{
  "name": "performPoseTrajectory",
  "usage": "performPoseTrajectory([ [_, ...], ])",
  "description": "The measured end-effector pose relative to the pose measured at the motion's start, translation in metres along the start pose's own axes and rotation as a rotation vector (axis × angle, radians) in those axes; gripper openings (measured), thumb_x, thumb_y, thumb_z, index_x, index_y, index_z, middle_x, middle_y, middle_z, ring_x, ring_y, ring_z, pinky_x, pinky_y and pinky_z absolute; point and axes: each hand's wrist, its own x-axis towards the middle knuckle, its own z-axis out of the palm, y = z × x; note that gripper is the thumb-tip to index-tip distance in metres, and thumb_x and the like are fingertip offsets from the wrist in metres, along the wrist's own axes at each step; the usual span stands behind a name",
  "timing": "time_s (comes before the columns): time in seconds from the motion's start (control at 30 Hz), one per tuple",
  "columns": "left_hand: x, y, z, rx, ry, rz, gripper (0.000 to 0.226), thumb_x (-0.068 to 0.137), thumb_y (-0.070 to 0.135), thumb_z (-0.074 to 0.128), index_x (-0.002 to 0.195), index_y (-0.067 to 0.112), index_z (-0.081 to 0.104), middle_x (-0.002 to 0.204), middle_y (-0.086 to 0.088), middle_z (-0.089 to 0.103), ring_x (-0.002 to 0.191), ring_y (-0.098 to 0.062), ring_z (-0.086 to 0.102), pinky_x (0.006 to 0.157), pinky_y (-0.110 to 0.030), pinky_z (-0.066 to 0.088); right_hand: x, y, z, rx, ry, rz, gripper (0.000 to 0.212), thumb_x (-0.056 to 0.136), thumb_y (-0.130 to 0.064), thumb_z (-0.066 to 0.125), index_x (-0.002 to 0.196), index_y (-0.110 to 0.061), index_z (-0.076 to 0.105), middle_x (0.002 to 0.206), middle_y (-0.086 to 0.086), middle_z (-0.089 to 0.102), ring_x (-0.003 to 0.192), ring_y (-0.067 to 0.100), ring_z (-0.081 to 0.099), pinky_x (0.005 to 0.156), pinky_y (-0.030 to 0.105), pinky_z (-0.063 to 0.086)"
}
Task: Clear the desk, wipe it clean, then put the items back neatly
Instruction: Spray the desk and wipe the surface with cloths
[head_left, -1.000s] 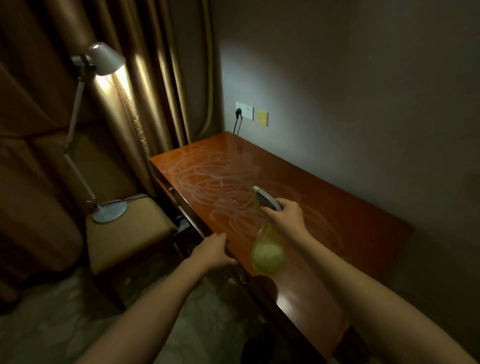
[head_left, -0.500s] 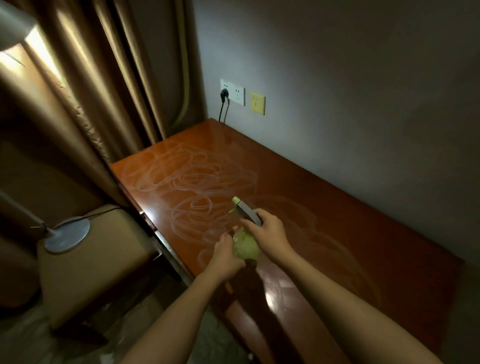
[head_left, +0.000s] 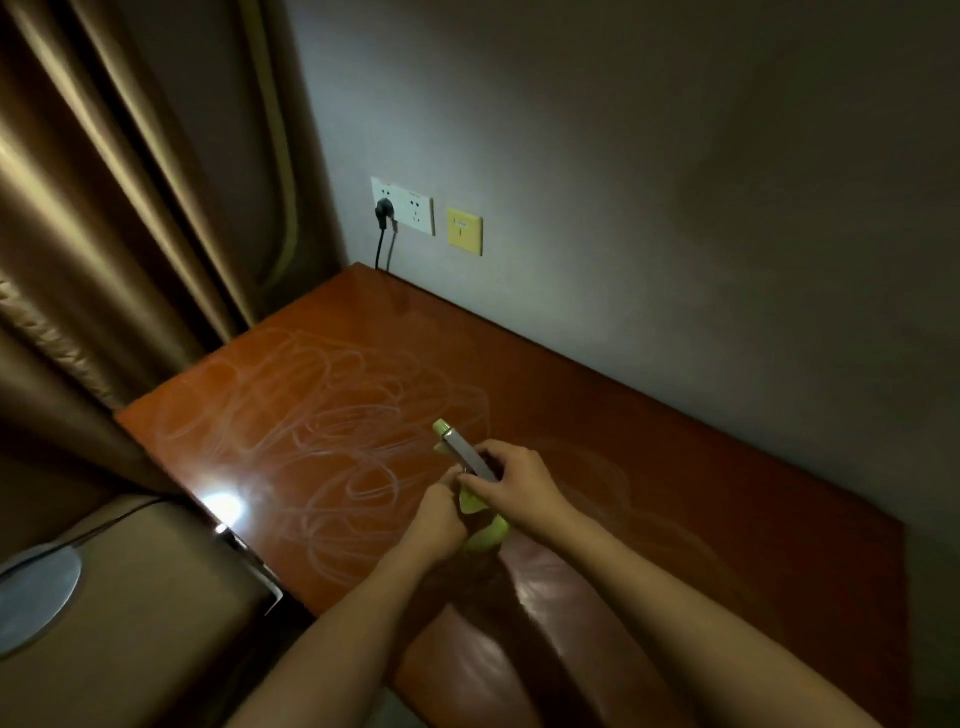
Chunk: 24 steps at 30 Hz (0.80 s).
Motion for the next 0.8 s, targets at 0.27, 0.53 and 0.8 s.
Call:
performPoseTrajectory([
  [0.27,0.039,-0.016,-0.019,0.009,-0.061,0.064,0.051,0.085,0.016,0.068,0.131,0.014,0.046,0.123,0.001,0.057,0.110,-0.013,0.055,0.092,-0.025,0.045,0.037,0.011,0.009,0.083,-0.016,0.073,0.030,0.087,-0.024,0.067,0.114,-0.013,0.061,0.090,-0.012,0.057,0.076,-0.002,0.053,0.059,0.006,0.039],
  [0.53,0.051,-0.032,-0.019,-0.089,-0.133,0.031,0.066,0.080,0.007,0.072,0.135,0.020,0.038,0.111,0.014,0.051,0.103,-0.005,0.054,0.075,-0.008,0.044,0.044,0.037,-0.001,0.237,-0.026,0.175,0.053,0.074,-0.017,0.078,0.119,-0.024,0.051,0.092,-0.007,0.050,0.082,0.006,0.050,0.070,0.014,0.042],
  [0.8,0.051,-0.061,-0.004,-0.428,-0.148,-0.046,0.074,0.070,0.010,0.080,0.131,0.027,0.042,0.123,-0.004,0.058,0.105,-0.020,0.064,0.086,-0.040,0.056,0.055,0.049,0.031,0.240,-0.109,0.088,0.100,0.065,-0.026,0.085,0.144,-0.033,0.025,0.136,-0.018,0.036,0.116,-0.014,0.040,0.097,0.012,0.038],
])
